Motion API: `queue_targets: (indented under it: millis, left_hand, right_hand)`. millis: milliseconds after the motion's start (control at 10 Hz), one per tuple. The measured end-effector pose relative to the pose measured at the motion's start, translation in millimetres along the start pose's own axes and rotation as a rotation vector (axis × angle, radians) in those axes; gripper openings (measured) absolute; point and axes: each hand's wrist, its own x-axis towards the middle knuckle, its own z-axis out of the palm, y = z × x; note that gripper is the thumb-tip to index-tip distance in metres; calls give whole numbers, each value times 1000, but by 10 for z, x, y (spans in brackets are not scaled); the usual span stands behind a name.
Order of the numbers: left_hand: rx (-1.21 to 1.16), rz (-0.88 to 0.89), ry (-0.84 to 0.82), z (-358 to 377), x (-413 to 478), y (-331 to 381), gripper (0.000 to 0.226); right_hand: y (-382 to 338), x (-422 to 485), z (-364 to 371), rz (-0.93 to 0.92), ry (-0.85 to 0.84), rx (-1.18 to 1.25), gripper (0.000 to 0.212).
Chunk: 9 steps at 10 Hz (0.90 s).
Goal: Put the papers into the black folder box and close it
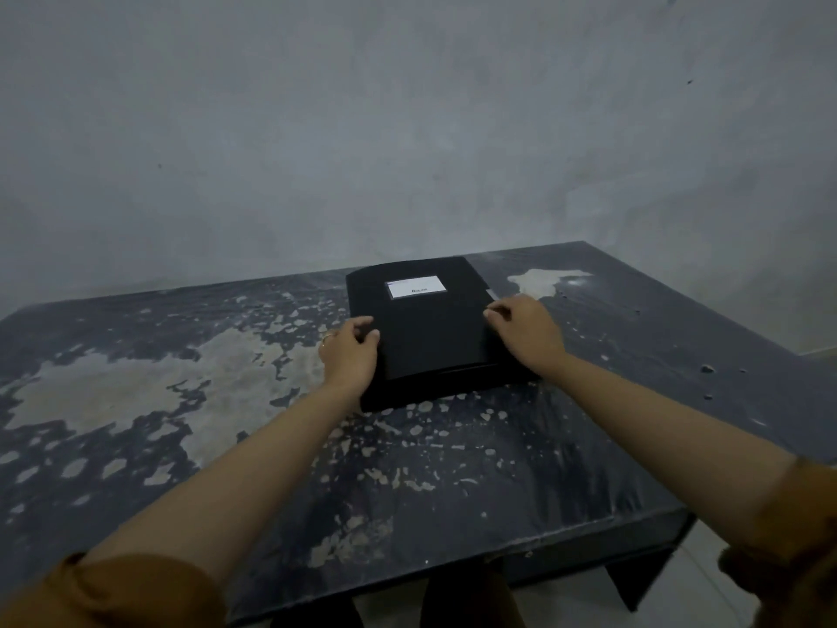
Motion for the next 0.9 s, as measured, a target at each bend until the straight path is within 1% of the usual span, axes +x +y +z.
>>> queue_targets:
  millis: [100, 200, 300, 400, 500, 600, 700, 800, 900]
  left_hand:
    - [-136, -144, -55, 46, 251, 55, 49]
    - [-234, -195, -81, 102, 421, 89, 48]
    - [-315, -247, -88, 149, 531, 48, 46]
    - [-367, -254, -56, 197, 608, -34, 44]
    - [-348, -240, -27, 251, 640, -75, 46]
    - [-322, -231, -6, 280, 674, -105, 48]
    - [-334, -219, -11, 285, 663, -116, 48]
    - [-338, -206, -50, 254, 649, -86, 48]
    - [-313, -232, -104, 198, 673, -99, 48]
  right_hand:
    - [96, 299, 70, 303, -29, 231, 24]
    - [122, 522, 126, 520, -126, 429, 18]
    - [142, 669, 170, 581, -160, 503, 36]
    - [170, 749, 217, 573, -168, 472, 40]
    - [204, 781, 272, 550, -146, 449, 24]
    - [230, 802, 300, 548, -113, 432, 21]
    - [264, 796, 333, 525, -101, 412, 31]
    - [238, 800, 334, 483, -141, 259, 37]
    - [187, 742, 356, 409, -97, -32, 42]
